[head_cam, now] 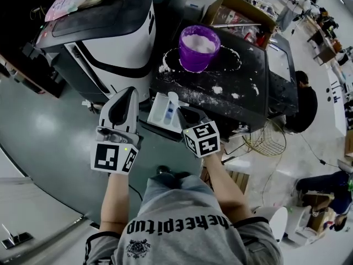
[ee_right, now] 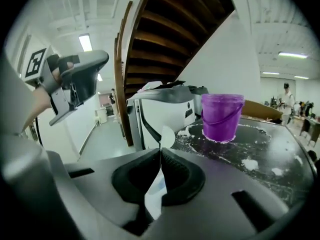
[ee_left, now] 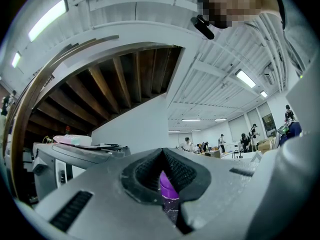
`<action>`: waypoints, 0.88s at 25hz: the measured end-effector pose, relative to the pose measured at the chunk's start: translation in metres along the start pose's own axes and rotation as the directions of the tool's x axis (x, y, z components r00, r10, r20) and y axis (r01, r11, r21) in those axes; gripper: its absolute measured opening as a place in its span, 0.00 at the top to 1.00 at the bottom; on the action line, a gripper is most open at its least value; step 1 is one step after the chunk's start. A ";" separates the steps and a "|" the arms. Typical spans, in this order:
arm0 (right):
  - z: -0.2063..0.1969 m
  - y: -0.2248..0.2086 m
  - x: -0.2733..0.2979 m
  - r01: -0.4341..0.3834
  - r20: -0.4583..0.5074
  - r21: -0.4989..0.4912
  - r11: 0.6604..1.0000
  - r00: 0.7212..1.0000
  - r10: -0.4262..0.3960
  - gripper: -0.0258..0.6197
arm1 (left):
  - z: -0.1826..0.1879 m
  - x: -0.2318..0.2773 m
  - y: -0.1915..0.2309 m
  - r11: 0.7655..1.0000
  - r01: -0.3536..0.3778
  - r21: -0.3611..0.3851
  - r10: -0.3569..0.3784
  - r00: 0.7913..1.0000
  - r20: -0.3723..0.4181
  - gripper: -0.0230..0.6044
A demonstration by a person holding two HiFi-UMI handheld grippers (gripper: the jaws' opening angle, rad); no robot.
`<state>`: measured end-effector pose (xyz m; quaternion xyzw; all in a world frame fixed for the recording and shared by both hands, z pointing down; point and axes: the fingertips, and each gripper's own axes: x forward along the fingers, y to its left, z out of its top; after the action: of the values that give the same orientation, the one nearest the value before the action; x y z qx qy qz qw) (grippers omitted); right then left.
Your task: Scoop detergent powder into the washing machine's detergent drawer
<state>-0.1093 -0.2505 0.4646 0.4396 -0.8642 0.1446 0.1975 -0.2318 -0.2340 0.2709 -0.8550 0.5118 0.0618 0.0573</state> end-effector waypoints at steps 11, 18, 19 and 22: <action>0.070 -0.027 -0.067 0.088 0.223 -0.016 0.996 0.971 -0.082 0.95 | 0.020 0.013 -0.026 1.000 0.005 0.012 -0.005 1.000 0.023 0.96; 0.107 -0.036 -0.116 0.162 0.348 -0.053 0.985 0.928 -0.134 0.95 | 0.033 0.016 -0.047 1.000 0.013 0.017 -0.013 0.999 0.040 0.96; 0.112 -0.038 -0.124 0.175 0.364 -0.056 0.983 0.920 -0.143 0.95 | 0.035 0.016 -0.050 1.000 0.013 0.017 -0.014 0.999 0.042 0.96; 0.122 -0.042 -0.146 0.214 0.414 -0.063 0.975 0.894 -0.170 0.95 | 0.039 0.015 -0.058 1.000 0.013 0.018 -0.013 0.999 0.050 0.96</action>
<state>-0.0225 -0.2238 0.2914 0.5321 -0.8450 -0.0165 0.0504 -0.1756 -0.2133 0.2319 -0.8559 0.5052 0.0782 0.0779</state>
